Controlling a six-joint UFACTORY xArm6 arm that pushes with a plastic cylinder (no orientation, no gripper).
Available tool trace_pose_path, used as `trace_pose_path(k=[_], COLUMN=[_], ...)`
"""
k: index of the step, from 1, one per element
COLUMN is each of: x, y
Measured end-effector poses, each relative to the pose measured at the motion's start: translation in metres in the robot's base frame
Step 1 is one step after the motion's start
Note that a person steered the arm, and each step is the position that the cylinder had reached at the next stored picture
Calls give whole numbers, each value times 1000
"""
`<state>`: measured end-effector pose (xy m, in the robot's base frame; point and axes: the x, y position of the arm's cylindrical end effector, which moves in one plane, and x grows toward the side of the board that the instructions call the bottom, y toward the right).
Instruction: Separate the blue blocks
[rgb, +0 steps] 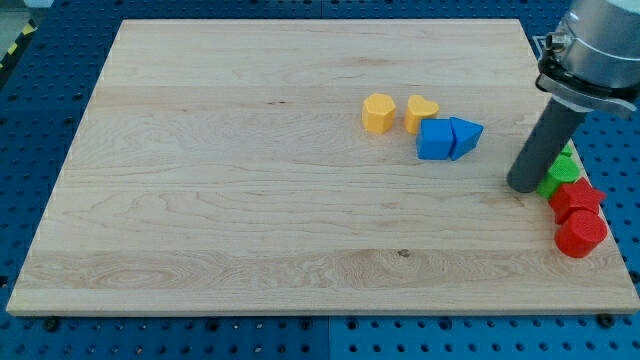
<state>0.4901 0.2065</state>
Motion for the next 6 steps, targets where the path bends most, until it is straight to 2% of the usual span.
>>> trace_pose_path(k=[1, 2, 3, 5, 6], x=[-1, -18, -47, -56, -58], y=[-46, -73, -75, -4, -5])
